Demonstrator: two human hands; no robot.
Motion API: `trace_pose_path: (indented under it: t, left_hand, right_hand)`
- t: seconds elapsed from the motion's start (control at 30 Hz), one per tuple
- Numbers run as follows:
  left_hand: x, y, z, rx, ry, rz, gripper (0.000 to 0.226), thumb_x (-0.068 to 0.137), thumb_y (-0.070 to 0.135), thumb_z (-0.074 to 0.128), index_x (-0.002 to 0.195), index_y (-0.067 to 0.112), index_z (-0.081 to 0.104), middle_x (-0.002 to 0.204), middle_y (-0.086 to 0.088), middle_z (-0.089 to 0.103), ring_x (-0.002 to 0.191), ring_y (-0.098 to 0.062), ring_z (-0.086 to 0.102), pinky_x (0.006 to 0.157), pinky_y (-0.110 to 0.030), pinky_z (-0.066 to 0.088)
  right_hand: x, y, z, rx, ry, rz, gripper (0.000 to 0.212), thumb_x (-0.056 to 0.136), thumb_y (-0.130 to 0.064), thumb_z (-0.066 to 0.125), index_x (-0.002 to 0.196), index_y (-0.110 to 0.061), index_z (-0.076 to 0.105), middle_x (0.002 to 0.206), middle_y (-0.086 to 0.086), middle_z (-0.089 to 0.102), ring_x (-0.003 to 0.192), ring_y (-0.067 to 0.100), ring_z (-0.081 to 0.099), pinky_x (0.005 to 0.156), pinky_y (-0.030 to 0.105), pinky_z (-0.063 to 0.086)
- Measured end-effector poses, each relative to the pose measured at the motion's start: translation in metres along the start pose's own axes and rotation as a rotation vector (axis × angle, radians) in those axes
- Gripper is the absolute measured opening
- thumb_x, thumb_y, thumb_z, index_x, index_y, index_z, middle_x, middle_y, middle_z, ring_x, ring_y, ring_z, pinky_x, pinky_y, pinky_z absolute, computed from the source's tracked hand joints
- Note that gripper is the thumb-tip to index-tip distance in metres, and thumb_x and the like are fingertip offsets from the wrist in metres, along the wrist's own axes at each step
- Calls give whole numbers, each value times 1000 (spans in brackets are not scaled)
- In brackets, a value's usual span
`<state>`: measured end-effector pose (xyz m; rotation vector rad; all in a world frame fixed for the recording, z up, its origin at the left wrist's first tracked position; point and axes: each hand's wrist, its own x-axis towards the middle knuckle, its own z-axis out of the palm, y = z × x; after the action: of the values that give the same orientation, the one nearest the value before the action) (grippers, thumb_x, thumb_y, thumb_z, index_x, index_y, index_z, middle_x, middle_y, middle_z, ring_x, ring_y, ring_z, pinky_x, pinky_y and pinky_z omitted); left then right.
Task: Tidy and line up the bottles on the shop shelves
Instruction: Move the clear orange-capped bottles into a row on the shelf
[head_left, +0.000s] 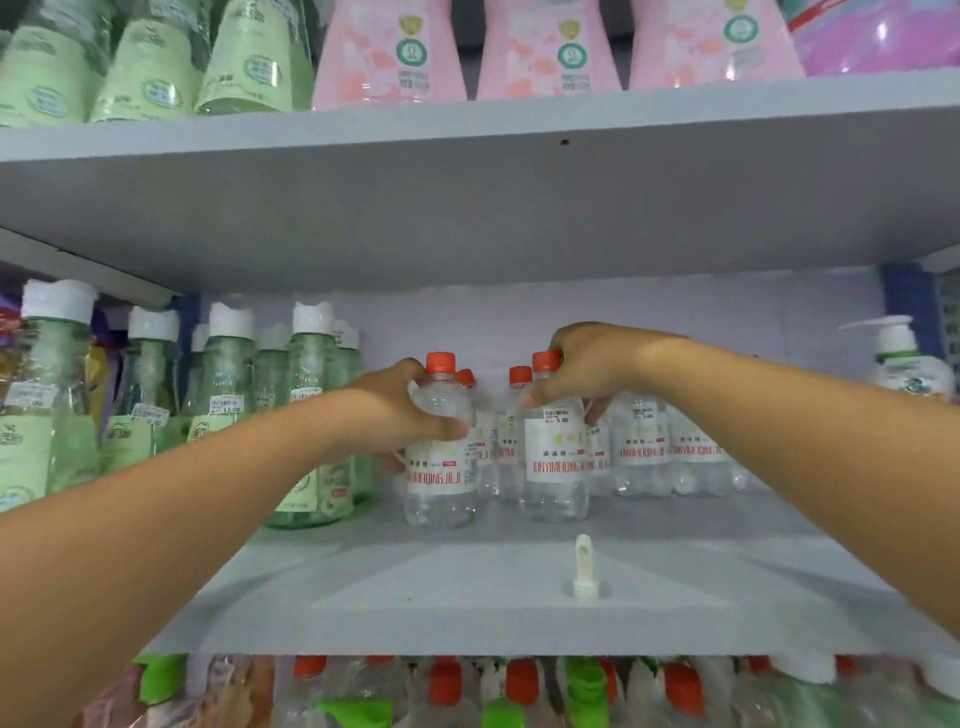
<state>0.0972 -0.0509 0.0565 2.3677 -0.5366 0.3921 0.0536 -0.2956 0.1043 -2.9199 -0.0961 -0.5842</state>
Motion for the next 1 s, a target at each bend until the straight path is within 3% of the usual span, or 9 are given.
trace_pose_path:
  t: [0.2,0.33,0.47,0.53,0.63,0.8,0.93,1.0]
  left_hand:
    - [38,7,7,46,-126,61,81,71,52,91,133,27,45,108,-4,73,74,-22,79,67,-36,66]
    - [51,4,9,71,-108,101,73,71,63,86,121,25,50,100,-2,72,70,-19,78,57,-30,62]
    - [59,-3,11,71,14,158,71,68,87,59,103,26,58,95,3,74,74,-13,76,51,-26,60]
    - [60,-8,10,24,-35,168,63,67,80,66,106,30,58,101,5,74,81,-11,75,54,-27,61]
    - [59,-19,10,-92,-99,177,64,69,68,76,120,33,57,110,9,71,90,-9,74,61,-32,64]
    - [55,-21,22,-173,-17,186,47,87,51,77,124,31,56,108,12,65,83,-7,73,60,-33,65]
    - [51,-21,26,-212,2,186,48,88,51,76,124,31,52,107,14,63,85,-7,74,64,-34,66]
    - [47,-27,23,-253,-59,167,51,85,52,78,124,30,54,105,10,71,82,-4,76,67,-30,65]
  right_hand:
    - [17,-1,11,44,15,-33,52,83,-61,74,107,-20,55,92,-2,74,60,10,75,57,27,54]
    - [29,-1,21,168,26,-20,53,80,-59,77,108,-23,50,96,-1,71,57,11,75,46,22,55]
    - [31,8,51,372,172,-20,60,78,-65,74,117,-25,51,102,-6,66,66,10,74,48,23,57]
    - [29,14,63,340,168,-33,77,77,-81,61,130,-26,48,114,-9,65,72,7,73,54,23,58]
    - [27,24,63,362,28,-39,100,72,-89,55,150,-27,40,132,-8,65,82,9,77,81,33,63]
    - [23,30,59,500,-80,-47,81,85,-51,78,152,-26,39,126,-4,70,95,17,77,90,40,62]
    - [21,22,63,519,-21,-56,61,85,-47,79,135,-29,47,104,-14,68,73,0,75,59,22,60]
    - [20,22,64,543,-17,-49,54,85,-45,79,127,-32,47,101,-15,68,72,0,75,58,21,59]
